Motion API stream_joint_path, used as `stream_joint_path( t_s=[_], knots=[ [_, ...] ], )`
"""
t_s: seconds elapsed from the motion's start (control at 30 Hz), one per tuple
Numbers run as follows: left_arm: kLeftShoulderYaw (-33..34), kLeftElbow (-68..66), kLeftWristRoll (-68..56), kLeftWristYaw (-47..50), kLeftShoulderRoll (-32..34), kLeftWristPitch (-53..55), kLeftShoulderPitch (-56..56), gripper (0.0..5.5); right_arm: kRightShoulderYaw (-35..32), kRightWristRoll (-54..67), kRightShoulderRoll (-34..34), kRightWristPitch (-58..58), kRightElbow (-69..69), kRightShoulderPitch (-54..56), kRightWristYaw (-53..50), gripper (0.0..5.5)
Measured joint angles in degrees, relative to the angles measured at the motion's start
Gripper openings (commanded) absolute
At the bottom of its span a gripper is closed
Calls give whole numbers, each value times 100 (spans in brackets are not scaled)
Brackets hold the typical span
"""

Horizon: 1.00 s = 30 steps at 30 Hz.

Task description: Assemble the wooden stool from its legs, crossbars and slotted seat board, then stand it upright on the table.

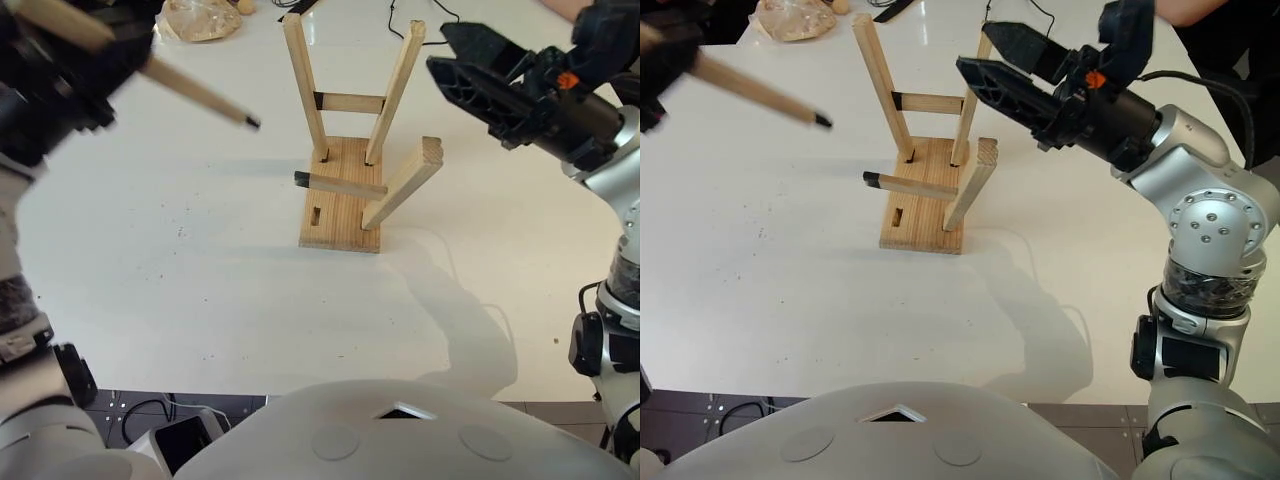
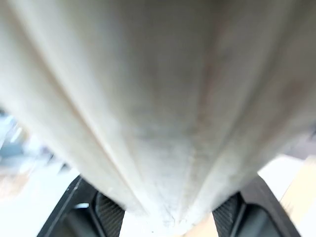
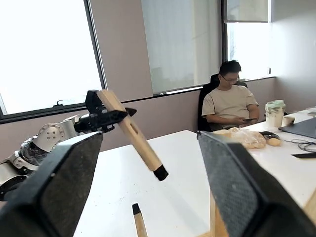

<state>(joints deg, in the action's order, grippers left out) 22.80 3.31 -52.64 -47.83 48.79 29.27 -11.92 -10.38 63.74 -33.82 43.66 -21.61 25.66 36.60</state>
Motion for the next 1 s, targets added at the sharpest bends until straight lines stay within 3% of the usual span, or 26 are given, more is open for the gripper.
stream_joint_path(
  t_s=[0.2, 0.43, 0.73, 1.0],
  knots=[
    [-399, 605, 319, -67, -794, -123, 995, 205, 321, -806, -3, -137, 421, -10, 86, 353],
    [-1064, 1480, 561, 66, -1164, -32, 1268, 205, 348, -1123, 125, -243, 656, -10, 149, 353],
    [-1474, 1845, 481, -89, -1285, 337, 779, 204, -70, -1205, 217, -282, 961, -7, -1, 353],
    [-1641, 1090, 1191, -881, -1355, -698, 136, 204, -284, -1397, 198, -403, 1649, 298, 102, 353]
  ],
)
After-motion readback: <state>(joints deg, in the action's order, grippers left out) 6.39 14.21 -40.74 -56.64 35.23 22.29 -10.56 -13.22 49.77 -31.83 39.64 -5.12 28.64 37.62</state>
